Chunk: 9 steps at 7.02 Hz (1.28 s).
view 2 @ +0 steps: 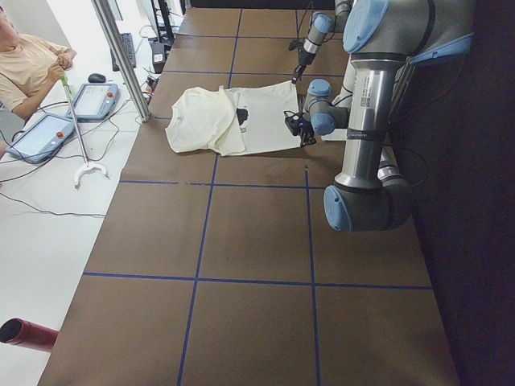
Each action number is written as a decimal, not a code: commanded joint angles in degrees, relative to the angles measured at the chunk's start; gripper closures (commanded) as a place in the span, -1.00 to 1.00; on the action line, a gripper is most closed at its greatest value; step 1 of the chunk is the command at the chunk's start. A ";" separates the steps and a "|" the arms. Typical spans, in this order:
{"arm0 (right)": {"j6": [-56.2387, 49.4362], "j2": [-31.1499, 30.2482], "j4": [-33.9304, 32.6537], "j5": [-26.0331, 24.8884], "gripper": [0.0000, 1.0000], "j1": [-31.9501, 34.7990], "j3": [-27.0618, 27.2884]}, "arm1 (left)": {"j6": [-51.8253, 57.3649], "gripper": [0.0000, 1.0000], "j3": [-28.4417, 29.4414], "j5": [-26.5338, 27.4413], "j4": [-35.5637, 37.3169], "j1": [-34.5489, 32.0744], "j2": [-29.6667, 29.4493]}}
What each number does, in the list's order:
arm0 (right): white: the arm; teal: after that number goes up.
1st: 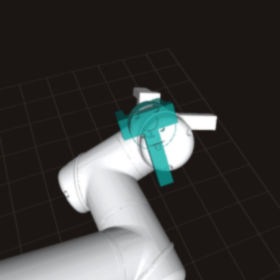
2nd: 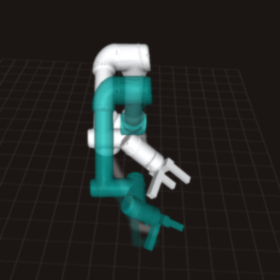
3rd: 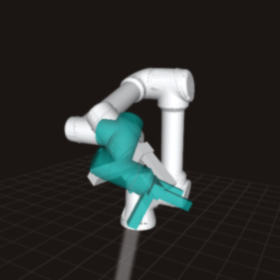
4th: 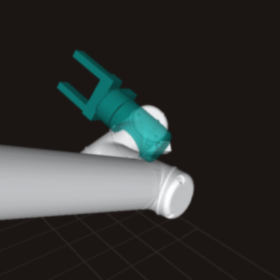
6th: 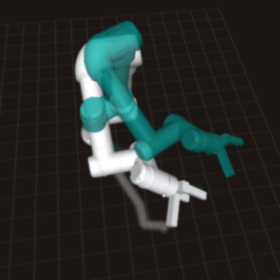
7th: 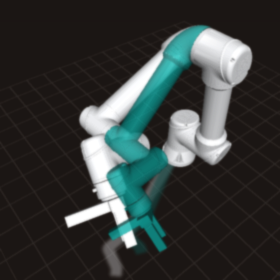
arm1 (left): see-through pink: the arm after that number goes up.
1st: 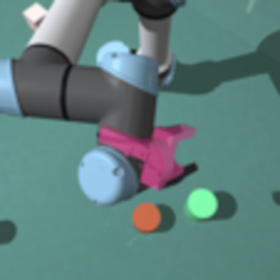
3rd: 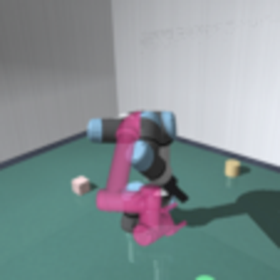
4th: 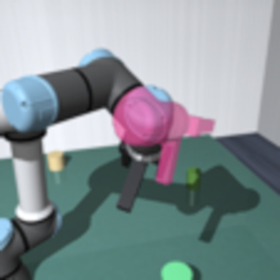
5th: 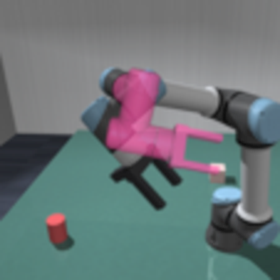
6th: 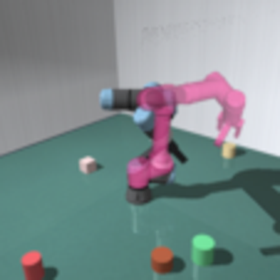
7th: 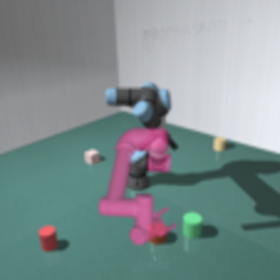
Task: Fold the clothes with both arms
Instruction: 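Lift the hem with both grippers and fold it up toward the collar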
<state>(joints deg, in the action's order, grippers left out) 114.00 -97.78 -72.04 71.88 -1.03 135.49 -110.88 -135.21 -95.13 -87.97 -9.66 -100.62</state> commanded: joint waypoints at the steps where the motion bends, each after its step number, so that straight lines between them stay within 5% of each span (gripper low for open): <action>1: -0.88 -0.57 -0.03 0.10 1.00 4.67 3.47 | 0.66 1.00 -1.74 -0.94 1.40 -1.05 -1.23; 2: -6.72 2.13 -0.03 1.76 1.00 8.63 1.38 | 7.19 1.00 1.59 -0.84 1.49 -6.80 -4.72; 5: -19.91 17.57 -0.03 19.39 1.00 30.49 -17.03 | 22.94 1.00 15.18 -1.02 0.18 -21.22 -12.71; 9: -24.26 40.87 0.32 22.60 1.00 44.07 -49.38 | 25.45 1.00 42.52 1.33 -24.48 -31.63 -18.10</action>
<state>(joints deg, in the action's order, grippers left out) 90.15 -63.14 -71.87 94.00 39.89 94.90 -85.66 -100.60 -95.51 -105.83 -39.08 -116.46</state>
